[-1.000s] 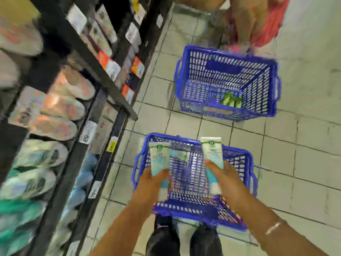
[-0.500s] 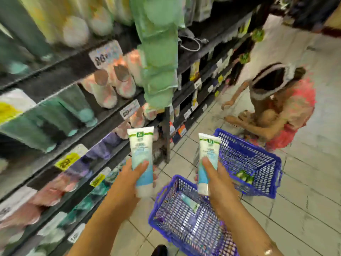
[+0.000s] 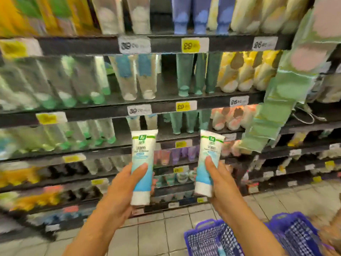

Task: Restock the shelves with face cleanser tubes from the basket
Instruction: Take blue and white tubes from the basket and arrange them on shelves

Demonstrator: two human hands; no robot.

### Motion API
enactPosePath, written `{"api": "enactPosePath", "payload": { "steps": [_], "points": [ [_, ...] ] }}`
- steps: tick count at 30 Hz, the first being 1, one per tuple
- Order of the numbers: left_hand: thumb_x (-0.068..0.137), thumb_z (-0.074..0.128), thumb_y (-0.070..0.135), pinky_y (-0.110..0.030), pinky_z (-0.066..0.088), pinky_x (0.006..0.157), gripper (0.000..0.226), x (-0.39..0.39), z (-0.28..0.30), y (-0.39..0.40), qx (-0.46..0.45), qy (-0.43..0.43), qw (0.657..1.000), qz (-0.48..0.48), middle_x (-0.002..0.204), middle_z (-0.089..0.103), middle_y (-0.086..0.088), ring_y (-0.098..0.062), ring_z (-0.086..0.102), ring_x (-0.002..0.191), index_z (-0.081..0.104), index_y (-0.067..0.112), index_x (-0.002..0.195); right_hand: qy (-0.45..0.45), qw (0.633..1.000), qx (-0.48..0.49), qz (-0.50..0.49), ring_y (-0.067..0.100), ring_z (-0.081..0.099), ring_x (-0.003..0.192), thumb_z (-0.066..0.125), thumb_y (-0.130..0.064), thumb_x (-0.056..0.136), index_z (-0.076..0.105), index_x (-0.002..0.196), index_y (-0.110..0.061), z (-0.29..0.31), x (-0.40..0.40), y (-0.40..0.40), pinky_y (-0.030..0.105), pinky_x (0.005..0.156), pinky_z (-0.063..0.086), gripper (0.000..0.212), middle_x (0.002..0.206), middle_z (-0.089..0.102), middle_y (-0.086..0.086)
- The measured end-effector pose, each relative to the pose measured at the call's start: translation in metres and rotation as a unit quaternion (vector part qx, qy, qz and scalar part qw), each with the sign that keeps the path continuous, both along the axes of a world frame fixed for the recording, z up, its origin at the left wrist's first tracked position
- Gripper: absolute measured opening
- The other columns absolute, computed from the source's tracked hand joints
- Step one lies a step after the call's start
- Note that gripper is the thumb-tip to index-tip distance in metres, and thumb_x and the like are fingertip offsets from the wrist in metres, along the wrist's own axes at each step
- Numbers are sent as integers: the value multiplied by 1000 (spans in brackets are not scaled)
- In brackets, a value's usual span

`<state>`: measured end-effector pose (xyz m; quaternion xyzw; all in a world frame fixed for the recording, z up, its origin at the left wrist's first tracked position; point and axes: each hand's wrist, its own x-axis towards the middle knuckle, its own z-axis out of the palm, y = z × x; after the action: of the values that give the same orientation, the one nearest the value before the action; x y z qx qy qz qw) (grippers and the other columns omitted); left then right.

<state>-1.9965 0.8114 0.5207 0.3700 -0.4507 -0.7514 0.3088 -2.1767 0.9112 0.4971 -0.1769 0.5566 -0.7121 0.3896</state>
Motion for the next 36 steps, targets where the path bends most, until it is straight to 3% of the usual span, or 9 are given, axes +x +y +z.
{"api": "enactPosePath", "payload": {
  "steps": [2, 5, 11, 16, 20, 23, 30, 36],
  "points": [
    [65, 59, 29, -22, 52, 46, 34, 45, 18, -6, -35, -3, 999, 36, 62, 68, 0, -11, 63, 53, 60, 15, 96, 12, 999, -10, 51, 8, 65, 67, 51, -33, 90, 56, 107, -25, 18, 31, -22, 24, 58, 52, 19, 85, 67, -3],
    [65, 60, 30, -22, 50, 43, 35, 112, 43, -16, -65, 7, 995, 80, 62, 68, 1, -10, 64, 52, 59, 16, 96, 30, 993, -28, 113, 5, 66, 61, 51, -33, 90, 56, 102, -26, 46, 85, -55, 21, 51, 51, 15, 80, 67, -3],
    [67, 58, 23, -23, 52, 46, 34, 235, 81, -45, -118, 34, 983, 139, 64, 69, -2, -12, 66, 55, 59, 11, 99, 60, 972, -67, 219, 19, 62, 76, 55, -42, 76, 55, 101, -23, 96, 208, -117, 32, 66, 51, 31, 83, 64, 2],
    [69, 58, 16, -24, 53, 48, 37, 343, 99, -80, -151, 46, 973, 168, 69, 70, -8, -15, 66, 57, 59, 7, 104, 52, 953, -102, 282, 13, 62, 61, 57, -38, 69, 58, 101, -19, 123, 312, -166, 26, 52, 52, 37, 73, 66, 3],
    [65, 63, 18, -25, 54, 52, 41, 405, 112, -109, -166, 50, 966, 190, 84, 73, -10, -18, 70, 67, 60, 12, 106, 42, 945, -127, 300, 14, 63, 63, 57, -35, 71, 58, 103, -19, 141, 369, -202, 25, 51, 53, 35, 78, 66, 6],
    [62, 67, 22, -23, 55, 59, 47, 436, 118, -134, -179, 50, 963, 193, 88, 74, -7, -18, 70, 76, 60, 13, 107, 42, 939, -140, 310, 11, 64, 63, 59, -35, 70, 59, 104, -20, 147, 397, -231, 24, 54, 55, 38, 75, 68, 0],
    [58, 70, 31, -22, 55, 61, 50, 463, 134, -206, -218, 53, 952, 209, 93, 74, -4, -16, 71, 82, 62, 21, 106, 6, 927, -130, 353, 16, 63, 53, 60, -38, 72, 58, 99, -7, 163, 432, -318, 24, 46, 53, 42, 72, 65, 10],
    [66, 63, 23, -25, 55, 68, 46, 467, 158, -280, -251, 43, 937, 240, 91, 73, -3, -14, 69, 79, 59, 16, 111, 16, 917, -171, 360, 13, 65, 55, 46, -24, 95, 58, 100, -12, 197, 447, -419, 26, 48, 54, 17, 69, 67, 6]
  ]
}}
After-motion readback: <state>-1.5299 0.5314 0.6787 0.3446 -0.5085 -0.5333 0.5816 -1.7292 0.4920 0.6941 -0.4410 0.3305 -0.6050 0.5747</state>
